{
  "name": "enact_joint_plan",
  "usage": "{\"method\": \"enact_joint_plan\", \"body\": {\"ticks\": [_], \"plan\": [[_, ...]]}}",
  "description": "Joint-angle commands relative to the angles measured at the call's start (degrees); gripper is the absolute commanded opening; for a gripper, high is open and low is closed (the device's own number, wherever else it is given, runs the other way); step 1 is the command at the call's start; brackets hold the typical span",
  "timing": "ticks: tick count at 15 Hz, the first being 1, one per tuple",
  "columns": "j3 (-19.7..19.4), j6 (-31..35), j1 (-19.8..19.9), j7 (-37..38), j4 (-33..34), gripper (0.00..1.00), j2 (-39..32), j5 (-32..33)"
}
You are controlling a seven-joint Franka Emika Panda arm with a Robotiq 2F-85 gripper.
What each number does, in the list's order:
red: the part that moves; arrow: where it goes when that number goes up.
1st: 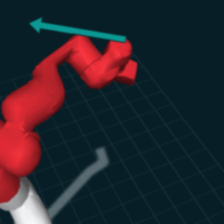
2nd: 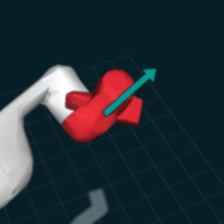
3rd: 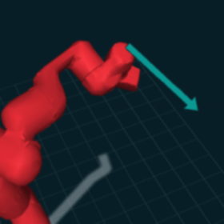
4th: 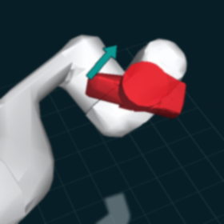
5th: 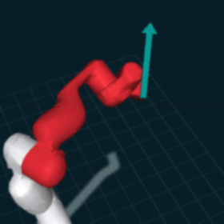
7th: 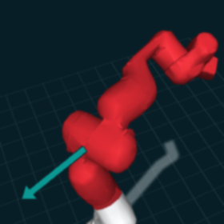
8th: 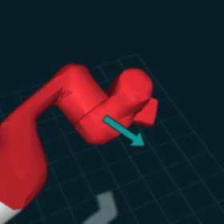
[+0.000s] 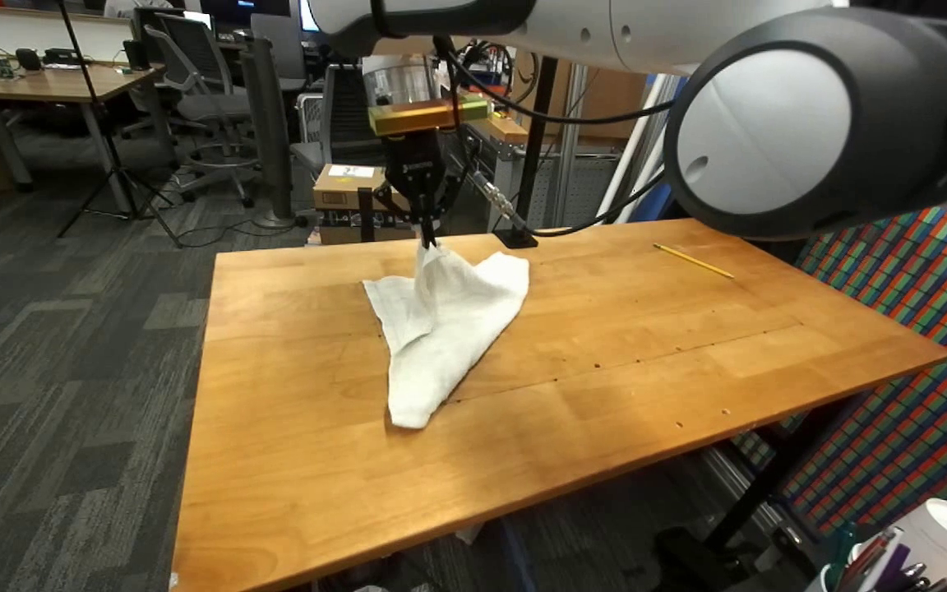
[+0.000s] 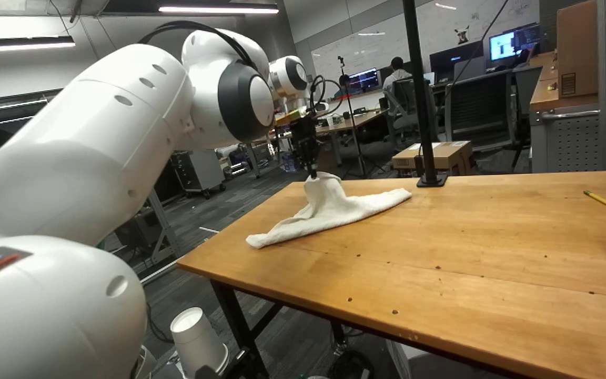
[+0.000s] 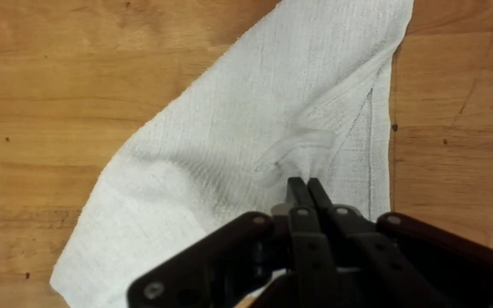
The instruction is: Fold the white towel
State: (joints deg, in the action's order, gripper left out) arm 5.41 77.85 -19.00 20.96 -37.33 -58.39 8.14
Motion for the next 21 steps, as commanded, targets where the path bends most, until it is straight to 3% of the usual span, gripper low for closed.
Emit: {"method": "enact_joint_plan", "body": {"ticks": [1, 8, 9, 16, 19, 21], "plan": [[1.00, -0.27, 1.05, 2.85, 4.12, 0.00, -3.18, -3.25], [1.85, -0.18, -0.24, 3.68, 8.08, 0.00, -4.39, -4.80], [0.22, -1.50, -1.49, 3.20, 11.59, 0.00, -5.86, -6.31], [-0.26, -1.39, -3.85, 1.27, 16.16, 0.00, -9.89, -6.73], [-0.67, 1.33, -3.10, 0.12, 11.34, 0.00, -8.45, -6.64], [-1.23, 0.98, -2.64, -0.68, 12.31, 0.00, -9.31, -6.45]]}}
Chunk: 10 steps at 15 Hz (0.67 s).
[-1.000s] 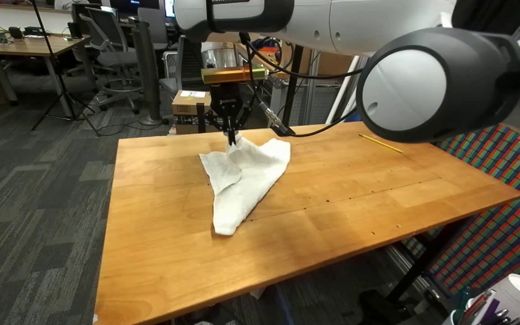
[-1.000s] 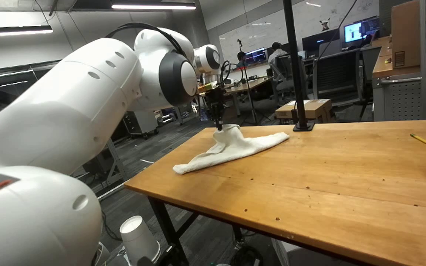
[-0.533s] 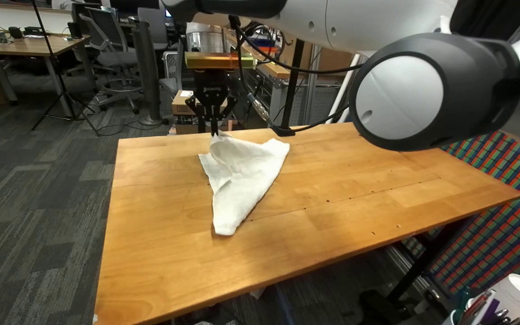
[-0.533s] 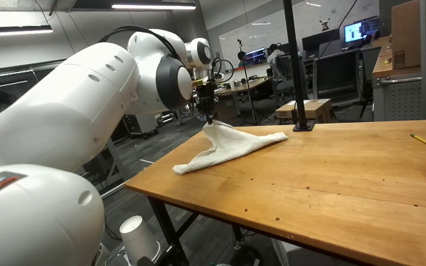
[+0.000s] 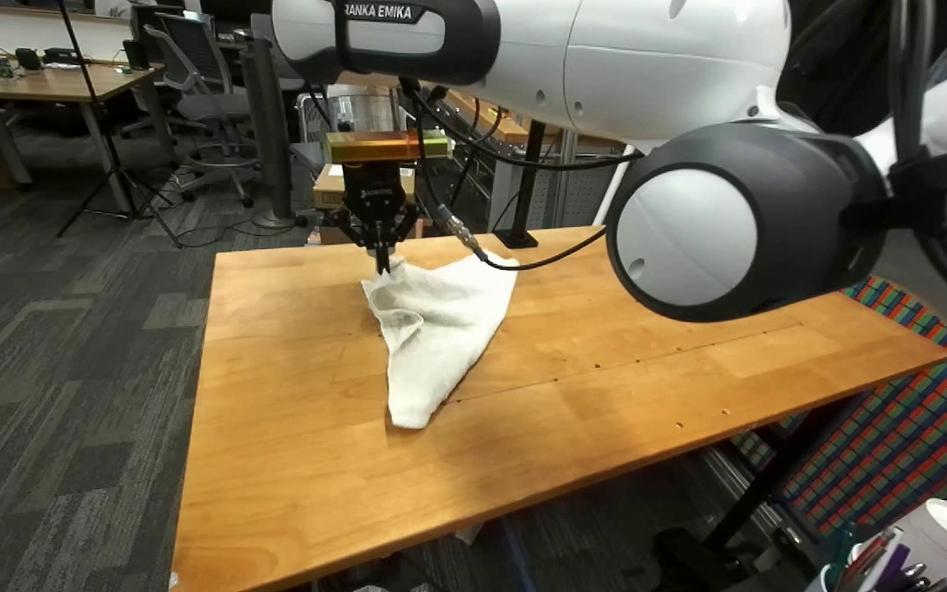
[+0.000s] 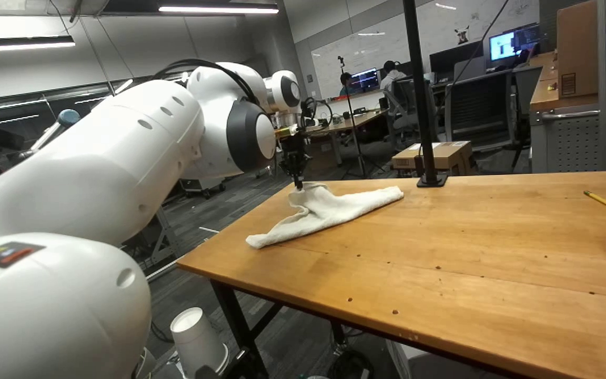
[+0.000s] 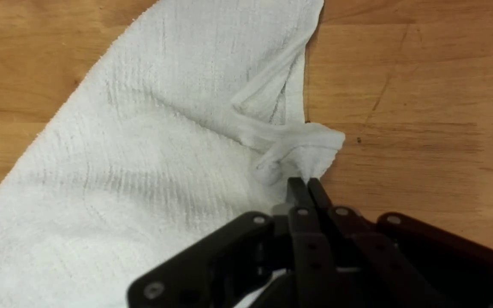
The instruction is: Fold the white towel
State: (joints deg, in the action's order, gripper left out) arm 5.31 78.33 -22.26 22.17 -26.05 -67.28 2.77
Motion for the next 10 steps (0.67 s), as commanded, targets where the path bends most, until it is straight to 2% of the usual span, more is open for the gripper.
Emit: {"method": "enact_joint_plan", "body": {"ticks": [1, 4, 6, 10], "plan": [[-1.33, 0.41, 0.93, -2.21, 1.08, 0.00, -0.53, -1.11], [-1.94, -0.27, 1.63, -2.60, 0.84, 0.00, -0.07, -1.00], [-2.22, -0.91, 1.75, -2.65, 0.73, 0.28, 0.35, -0.81], [-3.97, -2.65, 1.69, -2.13, -0.15, 0.57, 2.36, 0.51]]}}
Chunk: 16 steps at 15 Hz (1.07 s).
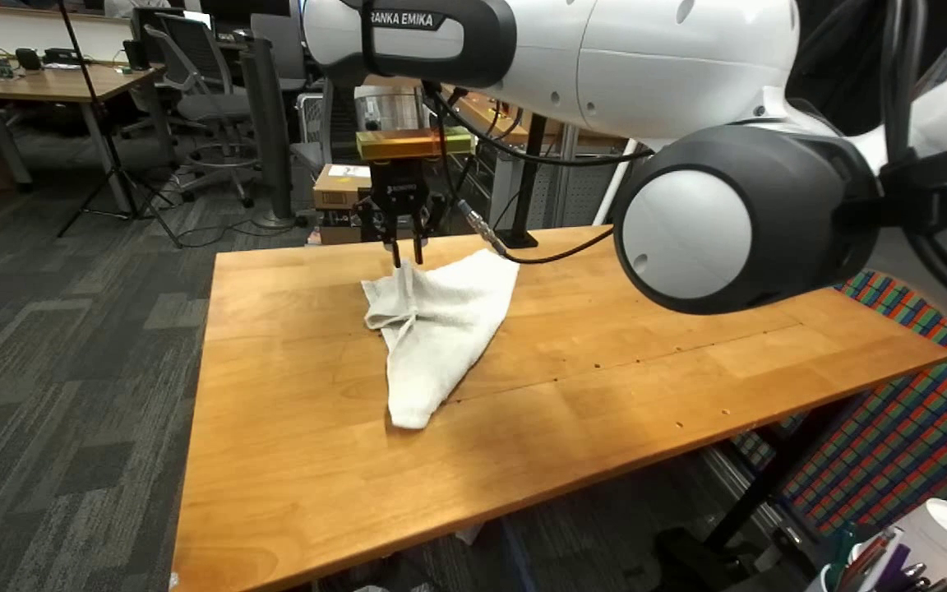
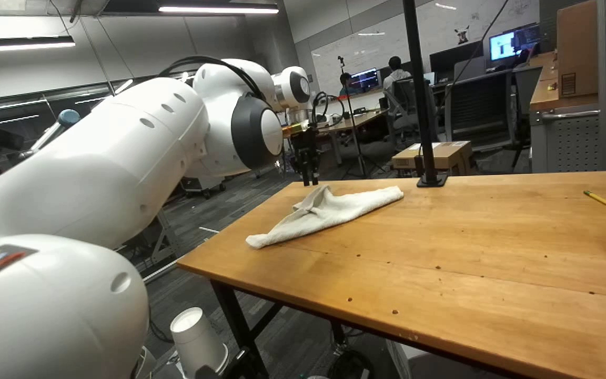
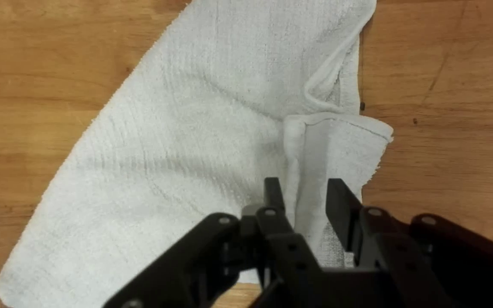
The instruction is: Fold the white towel
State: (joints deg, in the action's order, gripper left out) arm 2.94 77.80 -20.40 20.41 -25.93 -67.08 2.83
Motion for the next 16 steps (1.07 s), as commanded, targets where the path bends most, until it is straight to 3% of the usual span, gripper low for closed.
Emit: {"method": "enact_joint_plan", "body": {"ticks": [1, 6, 16], "plan": [[-2.08, -2.63, -0.08, -0.10, -0.25, 0.66, 2.61, 0.68], [-4.31, -6.44, 1.17, 2.90, -0.25, 1.00, 6.48, 0.76], [-3.95, -3.86, 7.66, 3.87, 0.12, 1.00, 10.14, -1.06]]}}
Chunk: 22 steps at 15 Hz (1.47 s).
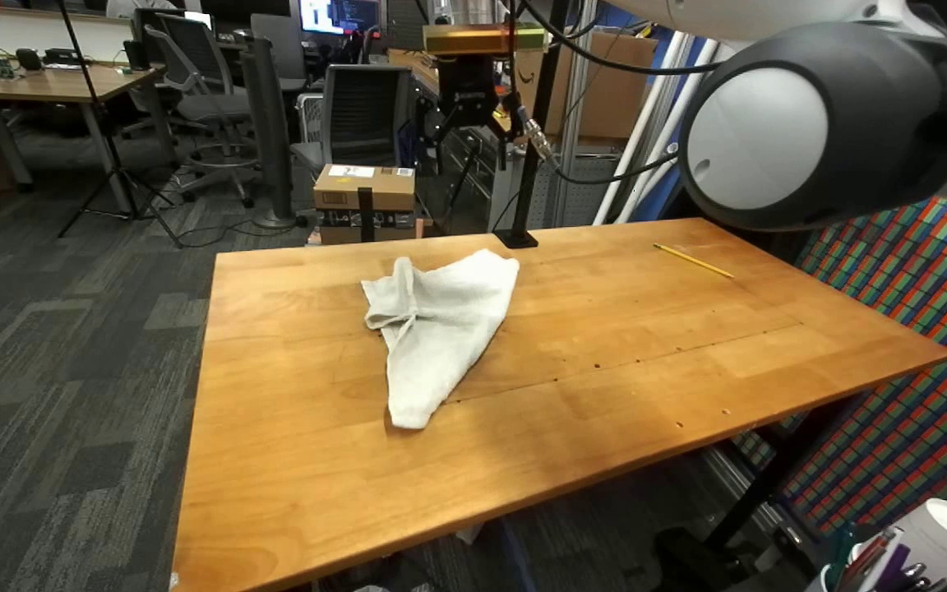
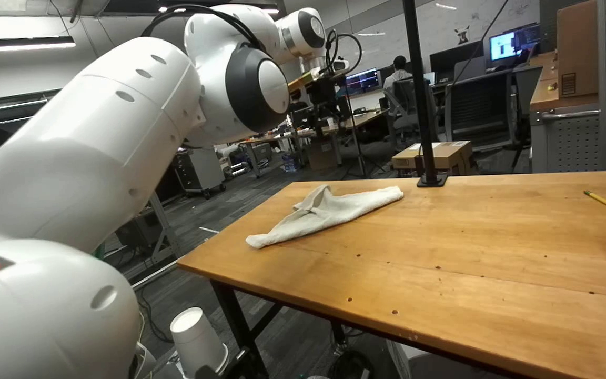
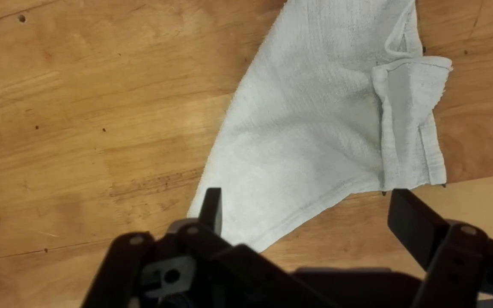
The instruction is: Fold the white towel
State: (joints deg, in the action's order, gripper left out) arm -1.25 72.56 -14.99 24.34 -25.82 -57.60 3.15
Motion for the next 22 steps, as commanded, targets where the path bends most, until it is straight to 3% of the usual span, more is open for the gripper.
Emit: {"method": "enact_joint_plan", "body": {"ticks": [1, 10, 22], "plan": [[0.23, 1.87, 3.24, -0.46, -0.01, 1.00, 0.53, -1.49], [-0.54, 6.52, 10.37, -5.49, 0.30, 1.00, -1.33, -0.72], [-1.10, 7.58, 9.76, -6.38, 0.74, 1.00, -7.48, -0.01]]}}
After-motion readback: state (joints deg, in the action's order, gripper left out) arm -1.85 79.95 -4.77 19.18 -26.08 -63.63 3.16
